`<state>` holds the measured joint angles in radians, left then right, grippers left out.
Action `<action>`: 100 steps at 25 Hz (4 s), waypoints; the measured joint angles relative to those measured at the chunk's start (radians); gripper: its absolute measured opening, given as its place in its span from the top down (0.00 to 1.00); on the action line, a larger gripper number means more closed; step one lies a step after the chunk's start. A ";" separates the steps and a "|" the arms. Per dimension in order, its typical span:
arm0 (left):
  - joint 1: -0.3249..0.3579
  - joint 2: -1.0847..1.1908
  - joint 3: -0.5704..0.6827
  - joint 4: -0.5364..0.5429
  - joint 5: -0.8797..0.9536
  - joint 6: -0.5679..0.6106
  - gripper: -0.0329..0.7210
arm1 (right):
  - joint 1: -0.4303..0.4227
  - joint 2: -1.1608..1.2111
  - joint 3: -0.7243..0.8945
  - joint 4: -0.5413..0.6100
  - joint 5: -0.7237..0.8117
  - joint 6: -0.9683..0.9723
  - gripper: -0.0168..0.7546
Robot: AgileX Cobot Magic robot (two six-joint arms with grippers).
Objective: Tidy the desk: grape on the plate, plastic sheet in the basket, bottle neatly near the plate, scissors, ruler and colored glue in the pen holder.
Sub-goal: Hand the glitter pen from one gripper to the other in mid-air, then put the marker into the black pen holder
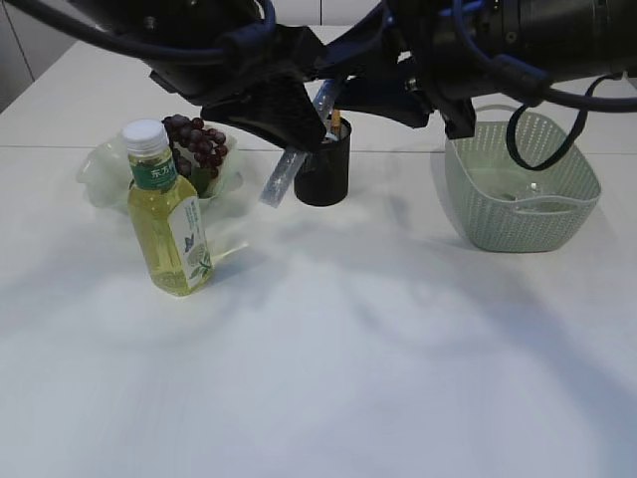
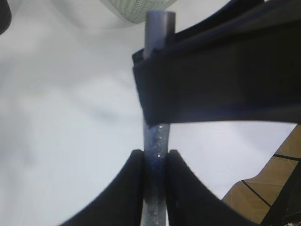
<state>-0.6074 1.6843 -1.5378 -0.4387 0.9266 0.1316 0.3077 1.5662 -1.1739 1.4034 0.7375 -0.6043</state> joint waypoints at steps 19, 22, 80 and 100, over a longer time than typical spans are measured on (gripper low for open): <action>0.000 0.000 0.000 0.000 -0.007 0.000 0.82 | 0.000 0.001 0.001 -0.003 0.007 -0.023 0.82; 0.000 0.000 0.000 0.004 -0.007 0.000 0.73 | 0.000 0.001 0.001 -0.003 0.009 -0.025 0.82; 0.424 -0.269 0.543 0.176 -0.007 -0.072 0.31 | -0.125 0.721 -0.892 -0.366 -0.196 -0.237 0.82; 0.424 -0.269 0.543 0.183 -0.020 -0.073 0.31 | -0.119 0.778 -0.917 -0.173 -0.280 -0.497 0.82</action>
<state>-0.1833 1.4149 -0.9951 -0.2558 0.9064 0.0581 0.1890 2.3444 -2.0910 1.2304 0.4574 -1.1015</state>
